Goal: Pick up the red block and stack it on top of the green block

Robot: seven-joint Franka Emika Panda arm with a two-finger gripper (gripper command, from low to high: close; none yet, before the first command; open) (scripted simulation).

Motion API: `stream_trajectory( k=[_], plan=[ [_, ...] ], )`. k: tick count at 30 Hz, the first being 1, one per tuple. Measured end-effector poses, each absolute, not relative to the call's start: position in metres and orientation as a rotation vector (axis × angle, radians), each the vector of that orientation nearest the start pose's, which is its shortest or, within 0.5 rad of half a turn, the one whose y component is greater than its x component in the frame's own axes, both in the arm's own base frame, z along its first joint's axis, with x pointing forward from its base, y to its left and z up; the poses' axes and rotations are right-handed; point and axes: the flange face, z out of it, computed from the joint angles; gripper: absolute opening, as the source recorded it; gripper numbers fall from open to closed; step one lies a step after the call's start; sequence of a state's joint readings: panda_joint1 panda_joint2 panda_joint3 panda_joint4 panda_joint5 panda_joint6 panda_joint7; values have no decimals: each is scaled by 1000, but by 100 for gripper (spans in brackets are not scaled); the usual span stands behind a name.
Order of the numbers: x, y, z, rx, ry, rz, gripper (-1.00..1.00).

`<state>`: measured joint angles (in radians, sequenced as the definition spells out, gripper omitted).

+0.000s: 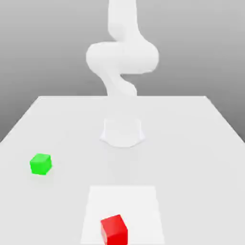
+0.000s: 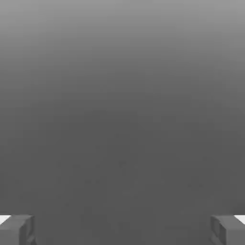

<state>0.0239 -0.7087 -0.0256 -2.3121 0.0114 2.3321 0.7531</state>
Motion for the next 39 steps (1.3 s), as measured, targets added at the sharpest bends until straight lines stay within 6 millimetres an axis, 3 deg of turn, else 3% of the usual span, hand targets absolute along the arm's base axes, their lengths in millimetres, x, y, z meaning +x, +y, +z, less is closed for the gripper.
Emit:
stream_trajectory(
  k=[7, 14, 19, 25, 30, 31, 37, 39],
  plan=[
    [458, -8, 559, -2676, 907, -685, 0],
    [499, -9, 431, -2832, 813, -436, 0],
    [507, -11, 337, -2937, 739, -257, 0],
    [493, -18, 228, -3059, 642, -39, 0],
    [489, -20, 157, -3079, 623, -2, 0],
    [489, -20, 149, -3079, 623, -1, -100],
    [488, -20, 144, -3079, 624, 1, -100],
    [489, -20, 158, -3080, 622, 0, -100]
  ],
)
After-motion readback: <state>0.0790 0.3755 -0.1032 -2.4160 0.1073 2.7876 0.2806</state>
